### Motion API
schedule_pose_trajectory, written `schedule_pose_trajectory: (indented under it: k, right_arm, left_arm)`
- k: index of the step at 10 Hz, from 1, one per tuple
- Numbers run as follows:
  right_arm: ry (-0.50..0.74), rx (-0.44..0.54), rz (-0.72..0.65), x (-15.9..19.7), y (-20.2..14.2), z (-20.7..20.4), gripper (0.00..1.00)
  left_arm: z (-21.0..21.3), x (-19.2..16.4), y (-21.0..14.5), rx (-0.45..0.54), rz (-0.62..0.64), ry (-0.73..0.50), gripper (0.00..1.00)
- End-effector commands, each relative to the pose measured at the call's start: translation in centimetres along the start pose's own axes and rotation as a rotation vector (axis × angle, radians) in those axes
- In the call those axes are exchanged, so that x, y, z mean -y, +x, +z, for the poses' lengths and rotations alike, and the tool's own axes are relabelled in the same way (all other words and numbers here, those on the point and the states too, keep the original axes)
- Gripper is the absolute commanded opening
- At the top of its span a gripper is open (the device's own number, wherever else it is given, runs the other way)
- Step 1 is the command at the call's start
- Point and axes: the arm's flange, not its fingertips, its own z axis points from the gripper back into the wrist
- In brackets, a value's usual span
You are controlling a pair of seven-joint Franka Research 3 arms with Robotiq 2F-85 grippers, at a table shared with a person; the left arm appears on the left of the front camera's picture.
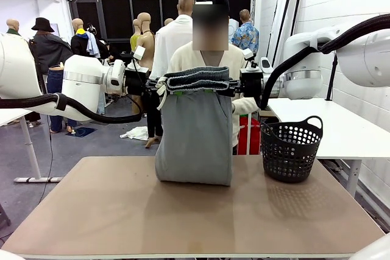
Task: Fold the training pants.
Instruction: Release the ends of the Training pants and then grab the overlapped ends.
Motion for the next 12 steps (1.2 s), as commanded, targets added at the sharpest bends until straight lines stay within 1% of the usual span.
schedule_pose_trajectory:
  k: [1, 12]
  right_arm:
    - [0.009, 0.004, 0.001, -0.1, 0.1, -0.09, 0.0]
    - [0.009, 0.004, 0.001, -0.1, 0.1, -0.09, 0.0]
  left_arm:
    - [-0.01, 0.31, 0.3, 0.019, -0.011, 0.019, 0.0]
    - [-0.01, 0.31, 0.3, 0.019, -0.011, 0.019, 0.0]
